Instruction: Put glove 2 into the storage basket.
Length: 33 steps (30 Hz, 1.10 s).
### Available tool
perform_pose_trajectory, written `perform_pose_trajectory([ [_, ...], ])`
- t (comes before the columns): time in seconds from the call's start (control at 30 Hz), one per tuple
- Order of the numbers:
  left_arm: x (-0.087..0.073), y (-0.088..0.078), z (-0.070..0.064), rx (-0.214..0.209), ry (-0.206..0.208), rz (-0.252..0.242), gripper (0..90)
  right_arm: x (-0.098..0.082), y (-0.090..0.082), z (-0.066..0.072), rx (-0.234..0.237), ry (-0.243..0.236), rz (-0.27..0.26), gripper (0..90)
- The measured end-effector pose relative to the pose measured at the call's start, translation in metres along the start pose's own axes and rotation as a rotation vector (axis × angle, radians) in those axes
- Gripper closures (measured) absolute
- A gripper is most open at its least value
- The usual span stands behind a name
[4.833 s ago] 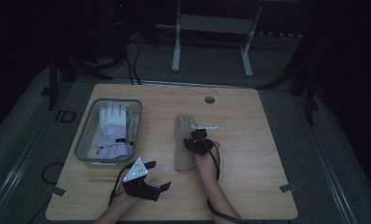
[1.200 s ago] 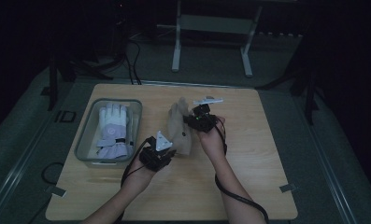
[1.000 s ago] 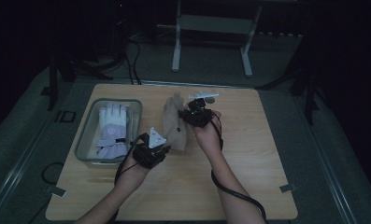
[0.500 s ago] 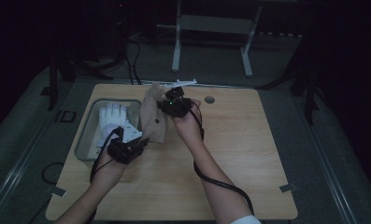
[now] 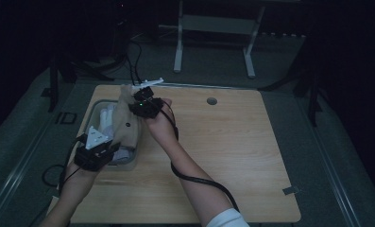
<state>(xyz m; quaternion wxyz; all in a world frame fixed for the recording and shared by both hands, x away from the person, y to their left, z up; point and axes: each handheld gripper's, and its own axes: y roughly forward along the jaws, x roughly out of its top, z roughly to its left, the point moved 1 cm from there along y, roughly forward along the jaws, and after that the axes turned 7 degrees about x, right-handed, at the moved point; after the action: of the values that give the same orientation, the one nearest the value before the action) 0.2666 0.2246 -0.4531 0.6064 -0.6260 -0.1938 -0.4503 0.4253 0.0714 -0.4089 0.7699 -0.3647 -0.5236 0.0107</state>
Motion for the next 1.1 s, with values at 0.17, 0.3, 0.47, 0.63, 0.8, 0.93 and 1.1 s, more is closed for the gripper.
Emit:
perform_pose_trajectory([
  [0.17, -0.014, -0.007, 0.014, 0.014, -0.024, 0.017, 79.1, 0.004, 0.021, 0.015, 0.036, -0.017, 0.021, 82.1],
  [0.3, -0.025, -0.005, 0.023, 0.002, -0.069, 0.035, 78.9, 0.004, 0.036, 0.022, 0.052, -0.027, 0.038, 82.1],
  [0.47, -0.038, 0.011, 0.019, -0.024, -0.088, 0.081, 78.6, -0.005, 0.061, 0.020, 0.055, -0.016, 0.099, 82.0],
  [0.63, -0.046, 0.020, 0.020, -0.041, -0.124, 0.095, 74.9, -0.017, 0.080, 0.016, 0.053, 0.011, 0.154, 81.7],
  [0.8, -0.045, 0.015, 0.022, -0.075, -0.116, 0.081, 47.4, -0.022, 0.087, 0.012, 0.042, 0.007, 0.189, 80.5],
  [0.93, -0.044, 0.012, 0.022, -0.069, -0.121, 0.052, 28.3, -0.023, 0.086, 0.010, 0.047, 0.000, 0.187, 72.3],
  [1.1, -0.041, 0.008, 0.022, -0.065, -0.141, -0.020, 16.3, -0.023, 0.075, 0.002, 0.069, -0.002, 0.145, 44.6],
])
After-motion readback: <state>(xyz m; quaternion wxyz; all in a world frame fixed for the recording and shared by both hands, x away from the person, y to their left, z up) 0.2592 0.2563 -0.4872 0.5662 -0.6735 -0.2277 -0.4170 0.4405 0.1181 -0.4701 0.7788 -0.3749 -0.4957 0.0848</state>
